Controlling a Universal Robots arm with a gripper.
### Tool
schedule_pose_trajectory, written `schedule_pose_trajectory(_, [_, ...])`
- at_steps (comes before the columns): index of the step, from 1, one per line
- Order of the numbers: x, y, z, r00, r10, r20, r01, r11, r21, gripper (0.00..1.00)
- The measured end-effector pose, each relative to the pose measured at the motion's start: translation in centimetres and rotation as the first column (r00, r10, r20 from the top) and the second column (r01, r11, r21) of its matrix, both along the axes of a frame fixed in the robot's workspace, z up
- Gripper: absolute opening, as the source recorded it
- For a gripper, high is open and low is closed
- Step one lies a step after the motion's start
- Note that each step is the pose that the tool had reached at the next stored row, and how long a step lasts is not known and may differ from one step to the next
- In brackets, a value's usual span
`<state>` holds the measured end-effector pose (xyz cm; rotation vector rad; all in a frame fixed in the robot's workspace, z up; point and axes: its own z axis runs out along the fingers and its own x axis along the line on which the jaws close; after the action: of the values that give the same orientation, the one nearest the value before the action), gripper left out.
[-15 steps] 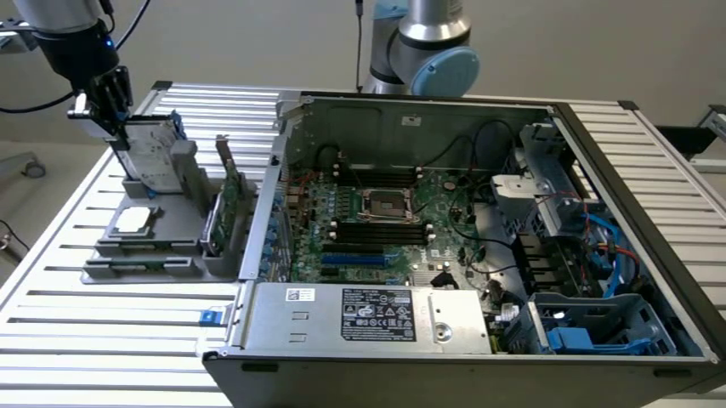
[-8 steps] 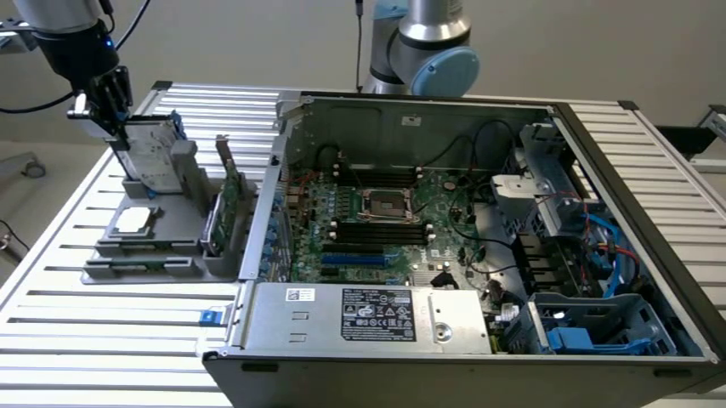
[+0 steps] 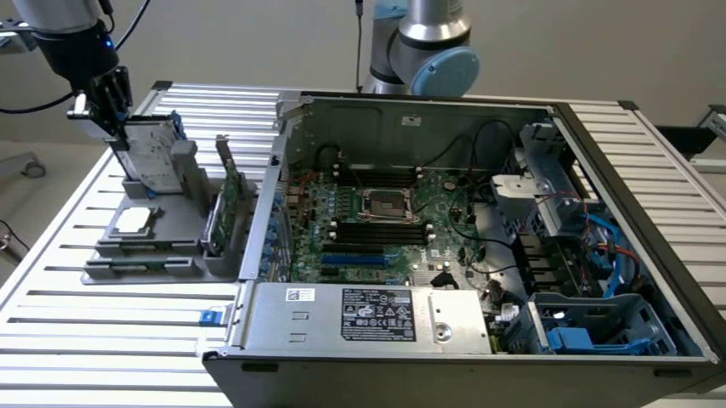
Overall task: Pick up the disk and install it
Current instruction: 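Pick up the disk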
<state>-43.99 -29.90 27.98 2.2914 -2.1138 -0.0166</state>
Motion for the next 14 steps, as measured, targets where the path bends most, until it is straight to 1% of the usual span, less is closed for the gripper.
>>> schedule_pose_trajectory(9, [0.0,0.0,0.11,1.0,0.0,0.0,0.0,1.0,0.0,0.33])
schedule_pose_trajectory(11, [0.0,0.0,0.6,1.0,0.0,0.0001,0.0,1.0,0.0,0.33])
schedule_pose_trajectory(14, [0.0,0.0,1.85,1.0,0.0,-0.0001,0.0,1.0,0.0,0.33])
